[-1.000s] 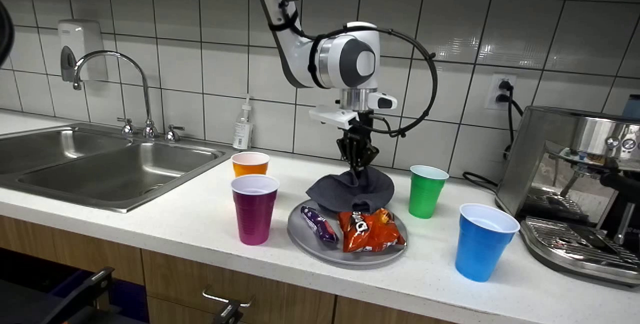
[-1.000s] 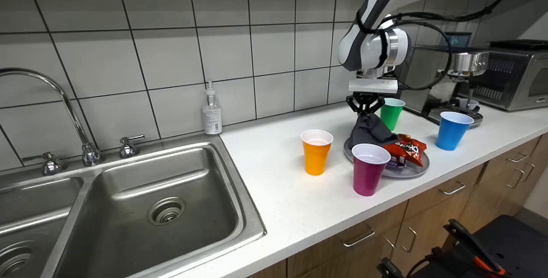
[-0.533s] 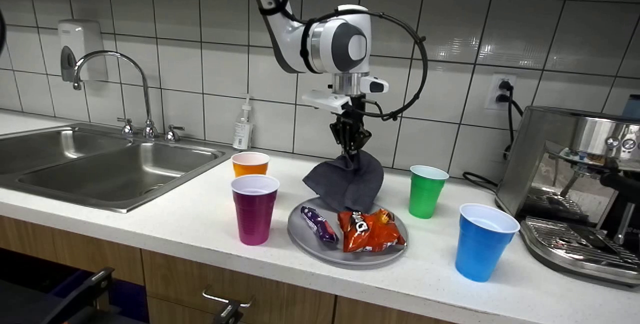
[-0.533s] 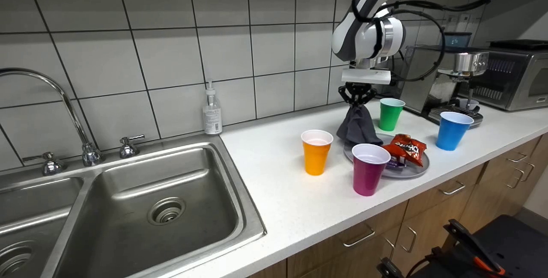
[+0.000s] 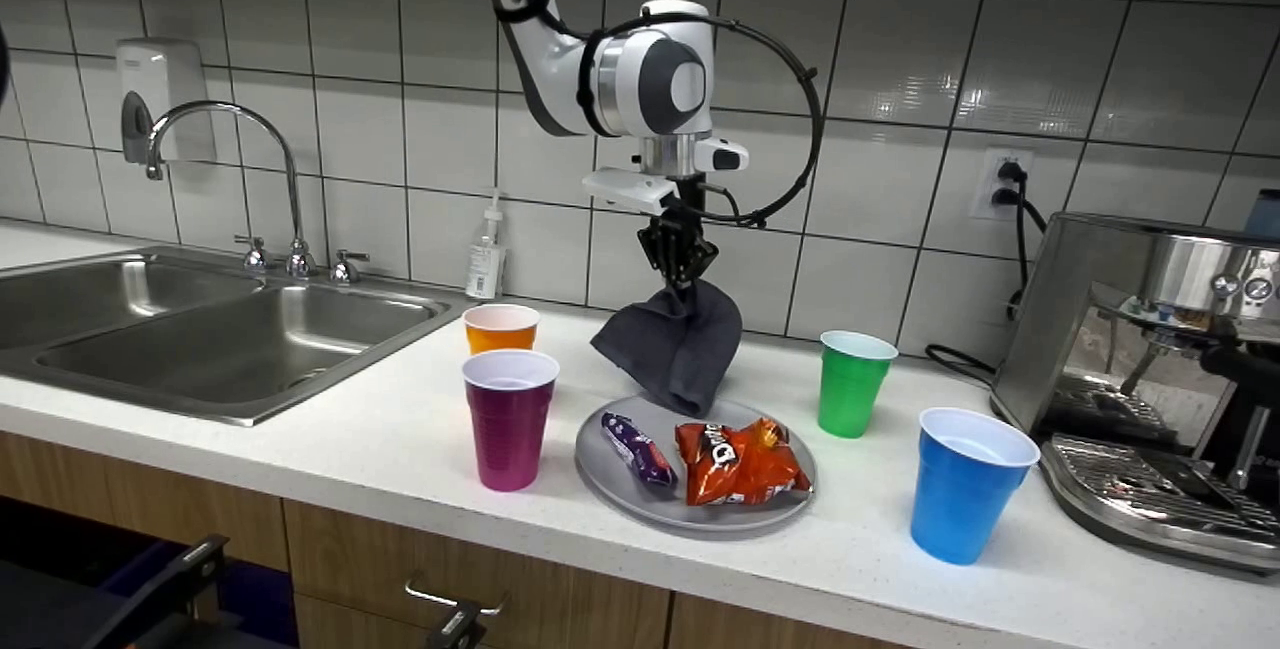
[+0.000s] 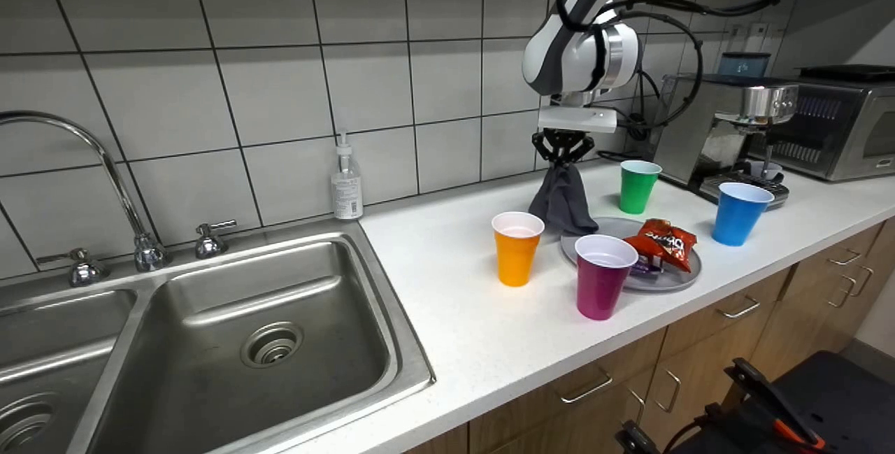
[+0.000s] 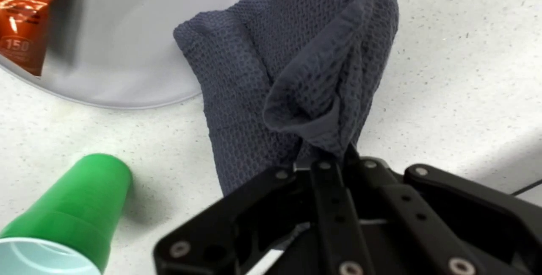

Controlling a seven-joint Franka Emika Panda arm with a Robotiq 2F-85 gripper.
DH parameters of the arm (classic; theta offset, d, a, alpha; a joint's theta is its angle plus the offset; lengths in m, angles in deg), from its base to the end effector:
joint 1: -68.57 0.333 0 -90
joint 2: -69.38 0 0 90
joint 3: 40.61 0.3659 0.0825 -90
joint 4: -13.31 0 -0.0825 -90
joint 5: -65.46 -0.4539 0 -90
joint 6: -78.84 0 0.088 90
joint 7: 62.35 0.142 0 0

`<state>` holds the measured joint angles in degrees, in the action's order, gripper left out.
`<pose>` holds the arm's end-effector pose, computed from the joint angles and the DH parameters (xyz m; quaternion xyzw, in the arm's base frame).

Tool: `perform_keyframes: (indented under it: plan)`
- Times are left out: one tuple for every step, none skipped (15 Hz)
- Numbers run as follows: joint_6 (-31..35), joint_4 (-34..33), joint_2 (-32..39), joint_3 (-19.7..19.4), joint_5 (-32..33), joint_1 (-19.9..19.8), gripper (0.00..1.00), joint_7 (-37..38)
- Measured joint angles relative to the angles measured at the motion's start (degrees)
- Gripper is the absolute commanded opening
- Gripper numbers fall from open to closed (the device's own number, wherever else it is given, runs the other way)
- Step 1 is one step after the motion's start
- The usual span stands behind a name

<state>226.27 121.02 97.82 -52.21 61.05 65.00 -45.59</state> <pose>0.7122 -0.1850 0.2300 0.9522 -0.2863 0.1044 0.0211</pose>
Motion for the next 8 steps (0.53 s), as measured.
perform_keyframes:
  plan:
    - [0.1,-0.4,0.0,0.2,0.0,0.3,0.02,0.1]
    - [0.2,-0.7,0.1,0.3,0.0,0.5,0.02,0.2]
    - [0.2,-1.1,0.1,0.5,0.0,0.8,0.02,0.3]
    - [0.2,-1.5,0.1,0.6,0.0,1.0,0.02,0.4]
    - [0.2,-1.8,0.1,0.7,0.0,1.3,0.02,0.5]
    - [0.2,-2.1,0.2,0.8,0.0,1.7,0.02,0.7]
    - [0.2,-2.4,0.2,0.8,0.0,2.0,0.02,0.8]
    - [0.2,-2.8,0.2,1.0,0.0,2.3,0.02,1.1]
